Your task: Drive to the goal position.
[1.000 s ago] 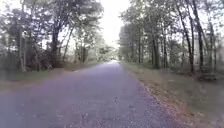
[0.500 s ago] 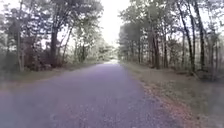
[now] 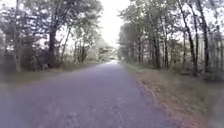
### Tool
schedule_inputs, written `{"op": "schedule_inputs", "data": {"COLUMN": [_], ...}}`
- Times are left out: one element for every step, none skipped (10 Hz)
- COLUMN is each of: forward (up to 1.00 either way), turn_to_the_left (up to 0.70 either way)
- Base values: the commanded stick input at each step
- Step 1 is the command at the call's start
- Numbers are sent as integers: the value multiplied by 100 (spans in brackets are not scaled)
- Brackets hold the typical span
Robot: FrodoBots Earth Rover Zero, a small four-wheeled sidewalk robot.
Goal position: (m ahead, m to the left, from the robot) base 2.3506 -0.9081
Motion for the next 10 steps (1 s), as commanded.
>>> {"op": "schedule_inputs", "data": {"forward": [45,45,45,45,45,45,45,45,45,45], "turn_to_the_left": [-17,-6,0,0,0,0,0,0,0,0]}}
